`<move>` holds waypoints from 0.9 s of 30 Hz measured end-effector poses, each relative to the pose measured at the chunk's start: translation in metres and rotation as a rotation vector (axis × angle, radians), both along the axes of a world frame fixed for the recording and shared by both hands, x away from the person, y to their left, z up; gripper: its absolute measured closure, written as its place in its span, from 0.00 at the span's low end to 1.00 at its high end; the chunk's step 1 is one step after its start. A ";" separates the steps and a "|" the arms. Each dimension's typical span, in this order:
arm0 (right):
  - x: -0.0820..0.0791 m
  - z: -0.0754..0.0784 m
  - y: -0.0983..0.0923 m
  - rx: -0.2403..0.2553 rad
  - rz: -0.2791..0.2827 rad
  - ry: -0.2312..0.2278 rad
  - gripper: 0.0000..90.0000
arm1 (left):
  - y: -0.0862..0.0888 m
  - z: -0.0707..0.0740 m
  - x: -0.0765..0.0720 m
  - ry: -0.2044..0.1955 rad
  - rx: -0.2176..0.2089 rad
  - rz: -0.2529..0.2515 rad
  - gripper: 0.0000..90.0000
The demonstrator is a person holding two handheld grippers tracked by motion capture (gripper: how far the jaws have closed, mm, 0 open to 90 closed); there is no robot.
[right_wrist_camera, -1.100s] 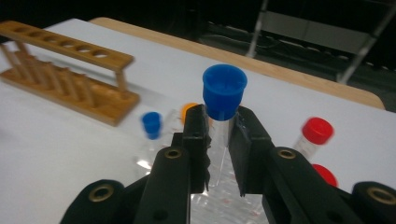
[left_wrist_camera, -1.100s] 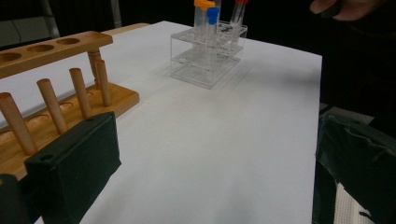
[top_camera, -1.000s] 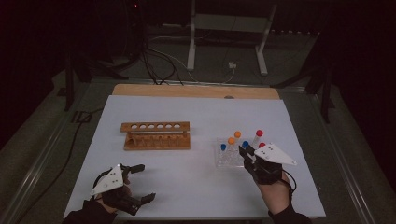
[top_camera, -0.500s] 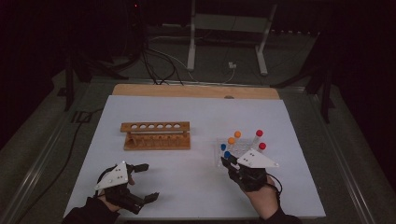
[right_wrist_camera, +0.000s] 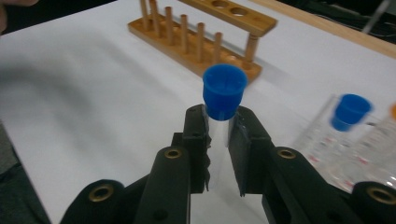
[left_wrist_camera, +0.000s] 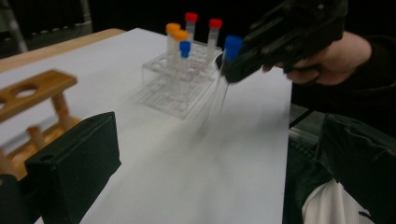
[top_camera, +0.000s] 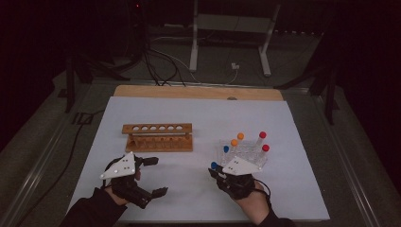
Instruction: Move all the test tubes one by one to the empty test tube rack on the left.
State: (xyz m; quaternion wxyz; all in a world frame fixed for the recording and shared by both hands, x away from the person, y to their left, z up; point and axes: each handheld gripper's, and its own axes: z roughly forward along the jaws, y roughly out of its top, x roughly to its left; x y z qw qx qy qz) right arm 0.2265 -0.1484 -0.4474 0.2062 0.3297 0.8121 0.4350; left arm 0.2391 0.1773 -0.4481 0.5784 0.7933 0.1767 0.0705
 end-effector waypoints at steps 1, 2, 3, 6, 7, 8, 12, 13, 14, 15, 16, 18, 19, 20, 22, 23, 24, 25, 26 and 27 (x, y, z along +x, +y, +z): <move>0.000 0.000 0.002 -0.002 0.009 -0.001 0.85 | -0.002 0.002 0.001 -0.006 0.003 -0.007 0.01; -0.001 0.000 0.003 0.004 0.015 0.002 0.85 | -0.005 0.004 0.001 -0.007 0.001 -0.017 0.01; -0.001 0.000 0.004 0.008 0.022 0.005 0.85 | -0.007 0.006 0.002 -0.007 -0.004 -0.023 0.01; -0.001 0.001 0.008 0.008 0.038 0.004 0.85 | -0.015 0.011 0.005 -0.010 -0.012 -0.047 0.01; -0.001 0.001 0.009 0.005 0.041 0.002 0.85 | -0.017 0.012 0.006 -0.009 -0.013 -0.056 0.01; -0.001 0.001 0.010 0.005 0.043 0.002 0.85 | -0.020 0.014 0.007 -0.010 -0.017 -0.063 0.01; -0.002 0.000 0.013 0.011 0.057 0.008 0.85 | -0.033 0.018 0.011 -0.022 -0.022 -0.091 0.02; -0.002 0.000 0.014 0.012 0.057 0.010 0.85 | -0.036 0.019 0.012 -0.026 -0.019 -0.097 0.03; -0.002 0.000 0.014 0.010 0.060 0.010 0.85 | -0.039 0.020 0.013 -0.026 -0.020 -0.104 0.03; -0.002 0.000 0.014 0.011 0.063 0.010 0.85 | -0.042 0.020 0.014 -0.027 -0.020 -0.110 0.03; -0.002 0.000 0.015 0.014 0.063 0.010 0.85 | -0.045 0.021 0.015 -0.030 -0.021 -0.117 0.05; -0.002 0.000 0.014 0.013 0.066 0.010 0.85 | -0.051 0.022 0.017 -0.031 -0.022 -0.124 0.06; -0.003 0.000 0.014 0.014 0.066 0.010 0.85 | -0.054 0.022 0.018 -0.034 -0.025 -0.127 0.06; -0.003 0.000 0.014 0.014 0.066 0.010 0.85 | -0.056 0.022 0.019 -0.035 -0.028 -0.131 0.08; -0.003 0.000 0.014 0.018 0.068 0.011 0.85 | -0.061 0.022 0.021 -0.032 -0.028 -0.139 0.09; -0.003 0.000 0.014 0.018 0.068 0.011 0.85 | -0.063 0.021 0.022 -0.034 -0.029 -0.139 0.12; -0.003 0.001 0.014 0.019 0.068 0.011 0.85 | -0.065 0.021 0.023 -0.038 -0.026 -0.136 0.16; -0.003 0.001 0.014 0.019 0.069 0.012 0.85 | -0.067 0.021 0.024 -0.032 -0.024 -0.138 0.18; -0.003 0.001 0.015 0.019 0.070 0.011 0.85 | -0.069 0.020 0.025 -0.030 -0.021 -0.139 0.18; -0.003 0.001 0.015 0.019 0.072 0.012 0.85 | -0.071 0.020 0.026 -0.028 -0.023 -0.143 0.19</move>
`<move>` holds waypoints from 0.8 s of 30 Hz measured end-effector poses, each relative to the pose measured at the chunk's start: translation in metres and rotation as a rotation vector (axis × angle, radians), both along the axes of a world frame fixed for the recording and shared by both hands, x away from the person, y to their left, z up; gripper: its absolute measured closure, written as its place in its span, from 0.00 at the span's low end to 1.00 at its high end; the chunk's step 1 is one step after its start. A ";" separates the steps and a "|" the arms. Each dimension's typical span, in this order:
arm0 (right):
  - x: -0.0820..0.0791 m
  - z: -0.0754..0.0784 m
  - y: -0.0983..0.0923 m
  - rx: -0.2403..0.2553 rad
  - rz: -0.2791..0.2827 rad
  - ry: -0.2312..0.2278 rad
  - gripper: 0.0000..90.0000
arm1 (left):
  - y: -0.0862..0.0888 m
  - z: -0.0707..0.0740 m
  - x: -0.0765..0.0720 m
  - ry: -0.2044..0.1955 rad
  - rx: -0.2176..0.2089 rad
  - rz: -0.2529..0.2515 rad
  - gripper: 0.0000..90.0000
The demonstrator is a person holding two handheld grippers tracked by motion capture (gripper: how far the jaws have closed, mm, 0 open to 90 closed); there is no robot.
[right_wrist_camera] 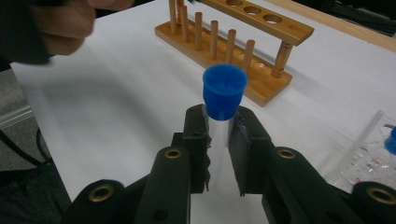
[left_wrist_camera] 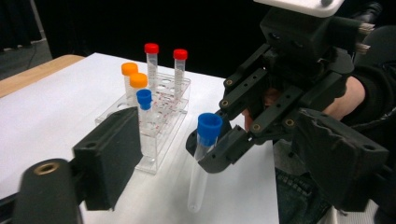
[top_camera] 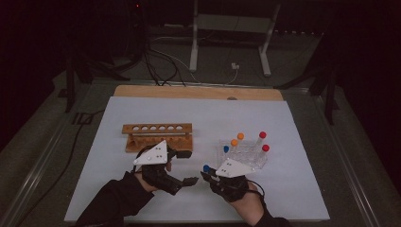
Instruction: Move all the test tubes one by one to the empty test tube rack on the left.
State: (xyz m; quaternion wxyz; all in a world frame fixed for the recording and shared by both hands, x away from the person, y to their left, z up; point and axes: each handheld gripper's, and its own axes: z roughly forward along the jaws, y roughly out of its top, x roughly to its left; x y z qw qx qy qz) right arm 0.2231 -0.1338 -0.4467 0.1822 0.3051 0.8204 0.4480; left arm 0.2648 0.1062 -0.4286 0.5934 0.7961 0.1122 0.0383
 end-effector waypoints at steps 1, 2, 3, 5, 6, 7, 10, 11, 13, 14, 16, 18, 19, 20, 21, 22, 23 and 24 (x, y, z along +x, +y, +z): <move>0.000 0.000 0.000 0.001 0.001 0.000 0.85 | -0.002 0.000 0.001 -0.003 0.005 0.002 0.22; 0.000 0.000 0.000 0.001 0.001 0.000 0.85 | -0.003 0.000 0.001 -0.001 0.006 0.000 0.23; 0.000 0.000 0.000 0.001 0.004 0.001 0.85 | -0.005 -0.001 0.002 -0.004 0.009 0.003 0.25; 0.000 0.000 0.000 0.002 0.005 0.003 0.85 | -0.007 -0.001 0.003 -0.008 0.010 0.005 0.29; 0.000 0.000 0.001 0.004 0.005 0.005 0.85 | -0.009 -0.001 0.004 -0.007 0.011 0.009 0.32; -0.001 0.000 0.001 0.005 0.006 0.005 0.85 | -0.010 -0.002 0.004 -0.010 0.011 0.003 0.35; -0.001 0.000 0.001 0.007 0.007 0.005 0.85 | -0.015 -0.003 0.006 -0.027 0.024 0.014 0.42; -0.001 0.000 0.001 0.006 0.006 0.004 0.85 | -0.016 -0.003 0.007 -0.025 0.022 0.013 0.44; -0.001 0.000 0.000 0.006 0.005 0.005 0.85 | -0.018 -0.004 0.007 -0.029 0.024 0.003 0.49; -0.001 0.000 0.000 0.006 0.005 0.005 0.85 | -0.020 -0.005 0.007 -0.033 0.027 0.002 0.49; 0.000 0.000 0.000 0.008 0.003 0.006 0.85 | -0.023 -0.006 0.007 -0.045 0.038 -0.001 0.52; -0.001 0.000 0.000 0.008 0.005 0.006 0.85 | -0.025 -0.007 0.006 -0.071 0.050 -0.003 0.56; -0.001 0.000 0.000 0.009 0.005 0.008 0.85 | -0.026 -0.008 0.006 -0.077 0.054 0.002 0.60; -0.001 0.000 0.000 0.009 0.005 0.008 0.85 | -0.027 -0.009 0.007 -0.073 0.056 -0.002 0.60; -0.001 0.000 0.000 0.009 0.006 0.008 0.85 | -0.028 -0.009 0.007 -0.076 0.056 -0.005 0.62; -0.001 0.001 0.000 0.011 0.004 0.007 0.85 | -0.029 -0.009 0.006 -0.082 0.058 -0.002 0.68; -0.001 0.001 0.000 0.011 0.004 0.007 0.85 | -0.030 -0.010 0.007 -0.083 0.059 -0.007 0.68; -0.001 0.001 0.000 0.011 0.003 0.007 0.85 | -0.030 -0.010 0.007 -0.088 0.062 -0.007 0.69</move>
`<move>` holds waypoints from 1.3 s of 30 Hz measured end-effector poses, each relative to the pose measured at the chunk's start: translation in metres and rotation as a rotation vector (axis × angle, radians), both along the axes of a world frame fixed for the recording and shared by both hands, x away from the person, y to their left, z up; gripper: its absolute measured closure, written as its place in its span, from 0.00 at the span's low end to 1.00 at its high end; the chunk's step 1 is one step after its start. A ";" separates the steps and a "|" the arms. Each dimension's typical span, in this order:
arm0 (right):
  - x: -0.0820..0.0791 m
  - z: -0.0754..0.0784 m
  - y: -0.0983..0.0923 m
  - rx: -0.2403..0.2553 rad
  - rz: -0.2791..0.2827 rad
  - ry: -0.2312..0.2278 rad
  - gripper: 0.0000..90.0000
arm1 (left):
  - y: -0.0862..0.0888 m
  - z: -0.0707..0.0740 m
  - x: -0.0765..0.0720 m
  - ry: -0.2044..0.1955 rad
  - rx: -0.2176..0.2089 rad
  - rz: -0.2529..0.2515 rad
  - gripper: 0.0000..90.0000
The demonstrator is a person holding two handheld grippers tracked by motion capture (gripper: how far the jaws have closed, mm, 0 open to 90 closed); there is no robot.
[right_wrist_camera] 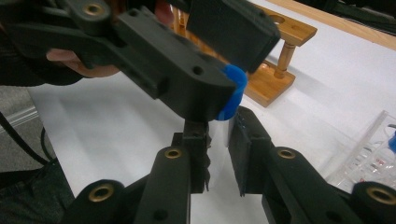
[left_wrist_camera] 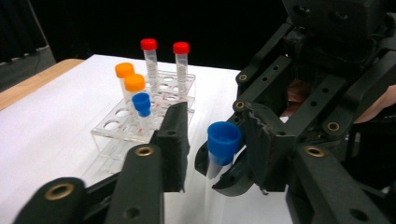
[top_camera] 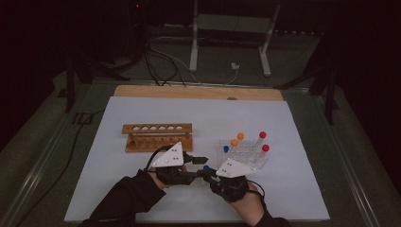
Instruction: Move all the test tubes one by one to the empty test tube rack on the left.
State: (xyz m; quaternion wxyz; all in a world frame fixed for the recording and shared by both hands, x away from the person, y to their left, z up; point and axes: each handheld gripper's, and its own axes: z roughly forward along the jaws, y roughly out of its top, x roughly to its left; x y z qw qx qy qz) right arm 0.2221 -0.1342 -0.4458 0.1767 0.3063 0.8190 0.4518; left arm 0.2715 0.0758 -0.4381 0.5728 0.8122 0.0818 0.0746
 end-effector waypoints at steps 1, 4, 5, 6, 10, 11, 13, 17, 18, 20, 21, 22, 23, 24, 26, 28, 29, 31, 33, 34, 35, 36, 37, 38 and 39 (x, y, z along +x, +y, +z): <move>0.000 0.000 -0.001 0.000 -0.001 -0.001 0.85 | -0.001 0.000 0.000 0.000 0.003 0.002 0.74; 0.000 0.000 -0.001 0.001 -0.001 0.000 0.85 | -0.002 0.000 0.001 0.001 0.008 -0.006 0.76; 0.000 0.000 -0.001 0.001 -0.001 -0.001 0.85 | -0.002 0.000 0.000 -0.004 0.012 -0.009 0.79; 0.000 0.000 -0.001 0.001 -0.002 0.000 0.85 | -0.003 0.000 0.000 -0.001 0.014 -0.011 0.80; 0.001 0.000 -0.002 0.002 -0.008 0.003 0.85 | -0.004 0.000 0.000 0.002 0.019 -0.011 0.85; 0.001 0.000 -0.002 0.005 -0.007 0.004 0.85 | -0.004 0.000 0.001 0.006 0.018 -0.012 0.85; 0.001 0.000 -0.002 0.006 -0.006 0.004 0.85 | -0.004 0.001 0.001 0.009 0.015 -0.014 0.86; 0.000 0.002 -0.003 0.031 -0.010 -0.004 0.83 | -0.002 0.004 0.001 0.003 0.012 -0.017 0.86; 0.000 0.002 -0.003 0.031 -0.010 -0.004 0.83 | -0.002 0.005 0.001 0.003 0.006 -0.011 0.86; 0.000 0.004 -0.004 0.033 -0.010 -0.013 0.78 | 0.000 0.008 0.002 0.002 -0.001 -0.004 0.86; 0.000 0.005 -0.006 0.037 -0.017 -0.017 0.75 | 0.002 0.010 0.002 -0.003 -0.002 0.005 0.86; 0.000 0.006 -0.007 0.039 -0.020 -0.020 0.73 | 0.003 0.011 0.003 -0.008 -0.005 0.011 0.86; 0.000 0.006 -0.009 0.043 -0.022 -0.020 0.71 | 0.005 0.012 0.004 -0.004 -0.004 0.015 0.86; 0.000 0.007 -0.010 0.045 -0.029 -0.024 0.67 | 0.007 0.014 0.005 -0.011 -0.004 0.028 0.86; 0.001 0.008 -0.014 0.059 -0.031 -0.030 0.62 | 0.011 0.016 0.007 -0.004 -0.011 0.043 0.86; 0.000 0.008 -0.015 0.066 -0.030 -0.035 0.61 | 0.015 0.019 0.009 -0.012 -0.011 0.061 0.86; 0.000 0.009 -0.016 0.074 -0.030 -0.043 0.59 | 0.017 0.020 0.011 -0.013 -0.011 0.068 0.86; 0.000 0.010 -0.017 0.086 -0.022 -0.050 0.55 | 0.021 0.024 0.014 -0.018 -0.012 0.088 0.86; -0.001 0.011 -0.017 0.098 -0.018 -0.054 0.45 | 0.025 0.026 0.017 -0.022 -0.012 0.108 0.86; -0.001 0.011 -0.017 0.098 -0.018 -0.054 0.45 | 0.027 0.028 0.019 -0.018 -0.015 0.112 0.86; -0.001 0.012 -0.017 0.102 -0.018 -0.056 0.41 | 0.029 0.029 0.020 -0.021 -0.015 0.122 0.86; -0.001 0.012 -0.018 0.106 -0.019 -0.052 0.38 | 0.030 0.031 0.022 -0.022 -0.015 0.129 0.86; 0.000 0.012 -0.018 0.107 -0.023 -0.048 0.34 | 0.032 0.032 0.024 -0.022 -0.017 0.133 0.86; 0.000 0.012 -0.018 0.113 -0.020 -0.046 0.31 | 0.034 0.034 0.025 -0.023 -0.019 0.144 0.86; 0.001 0.012 -0.018 0.113 -0.020 -0.043 0.29 | 0.035 0.035 0.027 -0.024 -0.013 0.153 0.86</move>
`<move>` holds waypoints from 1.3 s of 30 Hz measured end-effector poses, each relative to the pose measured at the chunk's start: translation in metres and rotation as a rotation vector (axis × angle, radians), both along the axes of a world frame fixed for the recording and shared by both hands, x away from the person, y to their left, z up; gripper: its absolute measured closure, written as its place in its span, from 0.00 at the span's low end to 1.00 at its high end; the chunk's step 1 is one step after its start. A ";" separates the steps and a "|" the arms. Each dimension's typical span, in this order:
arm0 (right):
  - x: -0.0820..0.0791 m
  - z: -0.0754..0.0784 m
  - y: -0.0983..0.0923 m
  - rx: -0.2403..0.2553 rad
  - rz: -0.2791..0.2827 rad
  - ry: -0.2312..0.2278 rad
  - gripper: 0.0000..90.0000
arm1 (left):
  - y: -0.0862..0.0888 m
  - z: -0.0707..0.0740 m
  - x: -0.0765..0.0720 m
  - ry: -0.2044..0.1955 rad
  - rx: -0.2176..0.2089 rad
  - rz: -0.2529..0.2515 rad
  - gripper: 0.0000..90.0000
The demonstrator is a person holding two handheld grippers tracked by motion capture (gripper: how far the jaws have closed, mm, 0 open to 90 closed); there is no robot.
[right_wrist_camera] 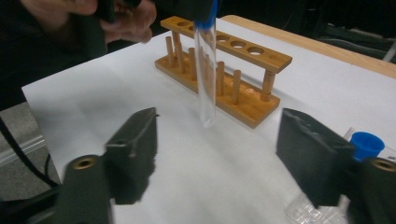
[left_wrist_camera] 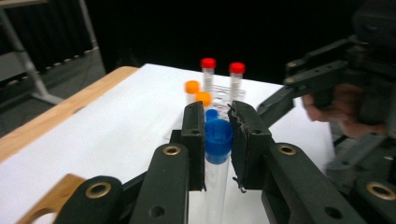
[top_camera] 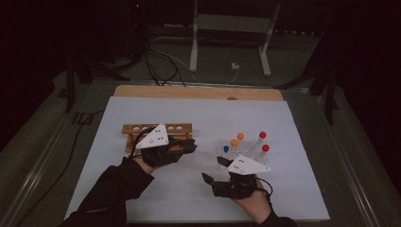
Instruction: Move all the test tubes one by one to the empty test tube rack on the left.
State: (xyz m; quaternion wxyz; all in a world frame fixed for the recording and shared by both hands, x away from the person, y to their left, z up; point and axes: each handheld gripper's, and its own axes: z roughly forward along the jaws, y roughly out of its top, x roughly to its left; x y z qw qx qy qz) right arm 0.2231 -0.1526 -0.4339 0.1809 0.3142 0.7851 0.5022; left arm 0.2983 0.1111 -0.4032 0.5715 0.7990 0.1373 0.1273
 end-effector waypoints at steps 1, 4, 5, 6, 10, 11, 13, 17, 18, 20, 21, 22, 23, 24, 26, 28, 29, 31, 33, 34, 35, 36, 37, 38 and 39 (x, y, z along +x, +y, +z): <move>0.000 0.000 0.000 0.004 -0.002 -0.001 0.26 | 0.001 0.001 0.002 -0.004 0.004 0.007 0.86; 0.001 0.000 -0.001 0.003 0.006 0.011 0.15 | 0.005 0.003 0.008 0.000 0.005 0.036 0.86; 0.001 0.000 -0.002 0.012 0.014 0.021 0.11 | 0.007 0.004 0.009 0.008 -0.001 0.043 0.86; 0.001 0.000 -0.002 0.012 0.014 0.021 0.11 | 0.008 0.004 0.011 0.010 0.000 0.050 0.86; -0.001 0.001 0.000 0.001 0.048 0.019 0.00 | 0.011 0.005 0.017 0.007 0.002 0.082 0.86; -0.001 0.001 -0.001 0.012 0.051 0.019 0.00 | 0.012 0.006 0.018 0.006 0.001 0.087 0.86; -0.001 0.002 -0.001 0.017 0.059 0.021 0.00 | 0.013 0.008 0.021 0.004 0.000 0.105 0.86; -0.002 0.002 -0.001 0.020 0.068 0.026 0.00 | 0.017 0.011 0.028 -0.003 -0.009 0.136 0.86; -0.002 0.002 -0.001 0.020 0.065 0.022 0.00 | 0.018 0.012 0.029 -0.007 -0.009 0.147 0.86; -0.002 0.003 -0.001 0.031 0.071 0.028 0.00 | 0.020 0.015 0.033 -0.009 -0.015 0.160 0.86; -0.002 0.003 -0.001 0.031 0.068 0.023 0.00 | 0.021 0.016 0.035 -0.011 -0.019 0.171 0.86; -0.002 0.004 -0.002 0.035 0.067 0.021 0.00 | 0.022 0.017 0.037 -0.011 -0.023 0.177 0.86; -0.002 0.004 -0.002 0.039 0.068 0.019 0.00 | 0.023 0.018 0.040 -0.013 -0.030 0.185 0.86; -0.002 0.004 -0.002 0.041 0.067 0.017 0.00 | 0.023 0.019 0.042 -0.015 -0.028 0.195 0.86; -0.002 0.004 -0.003 0.043 0.066 0.018 0.00 | 0.023 0.018 0.046 -0.027 -0.013 0.214 0.86; -0.002 0.004 -0.003 0.051 0.065 0.018 0.00 | 0.024 0.017 0.050 -0.023 -0.017 0.229 0.86; -0.002 0.004 -0.004 0.050 0.064 0.017 0.00 | 0.024 0.016 0.052 -0.035 -0.007 0.246 0.86; -0.002 0.004 -0.004 0.053 0.062 0.012 0.00 | 0.026 0.014 0.057 -0.023 -0.023 0.259 0.86; -0.002 0.004 -0.005 0.055 0.059 0.011 0.00 | 0.027 0.012 0.061 -0.048 -0.009 0.292 0.86; -0.002 0.004 -0.005 0.057 0.059 0.009 0.00 | 0.028 0.011 0.064 -0.045 -0.021 0.301 0.86; -0.002 0.004 -0.005 0.057 0.058 0.009 0.00 | 0.029 0.011 0.067 -0.041 -0.026 0.318 0.86; -0.002 0.004 -0.005 0.056 0.057 0.010 0.00 | 0.029 0.011 0.069 -0.058 -0.019 0.336 0.86; -0.002 0.004 -0.006 0.057 0.058 0.010 0.00 | 0.030 0.011 0.072 -0.042 -0.039 0.335 0.86; -0.002 0.004 -0.006 0.058 0.058 0.011 0.00 | 0.031 0.011 0.074 -0.033 -0.047 0.344 0.86; -0.002 0.004 -0.006 0.056 0.057 0.012 0.00 | 0.030 0.010 0.076 -0.039 -0.042 0.348 0.86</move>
